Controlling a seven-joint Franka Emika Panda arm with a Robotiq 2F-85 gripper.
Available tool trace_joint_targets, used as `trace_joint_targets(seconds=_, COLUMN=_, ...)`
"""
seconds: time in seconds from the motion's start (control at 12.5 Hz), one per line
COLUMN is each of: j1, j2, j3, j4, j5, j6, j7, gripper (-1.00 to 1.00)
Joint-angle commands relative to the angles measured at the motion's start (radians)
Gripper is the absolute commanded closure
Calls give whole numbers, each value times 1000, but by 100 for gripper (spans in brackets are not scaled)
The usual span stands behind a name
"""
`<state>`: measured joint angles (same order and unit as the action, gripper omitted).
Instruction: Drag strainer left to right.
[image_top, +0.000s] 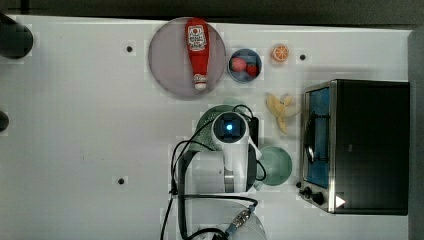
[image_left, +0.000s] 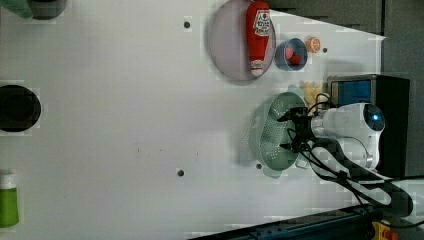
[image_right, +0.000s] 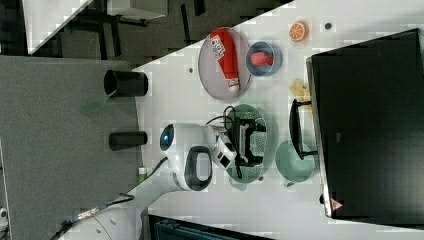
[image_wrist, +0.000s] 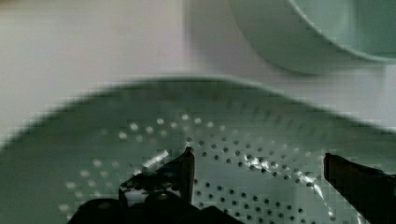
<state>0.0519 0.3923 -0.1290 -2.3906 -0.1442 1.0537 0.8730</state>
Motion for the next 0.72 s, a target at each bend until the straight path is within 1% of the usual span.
trace_joint_targets(seconds=0.08, j1=30, j2=-125, j3=48, j4=10, j5=-5, j6=-2, j7=-129, gripper=-100)
trace_joint_targets(seconds=0.24, j1=30, j2=-252, j3=66, j4=23, j5=3, j6=-104, j7=-239, gripper=-100)
trace_joint_targets(seconds=0.4, j1=29, j2=-393, j3=64, j4=66, j5=9, j6=-297, j7=-366, gripper=-100)
trace_joint_targets(seconds=0.56, j1=29, j2=-525, j3=57, j4=141, j5=48, j6=-496, j7=-487, gripper=-100)
trace_joint_targets(seconds=0.72, j1=28, j2=-624, j3=50, j4=239, j5=109, j6=-693, j7=-602, gripper=-100)
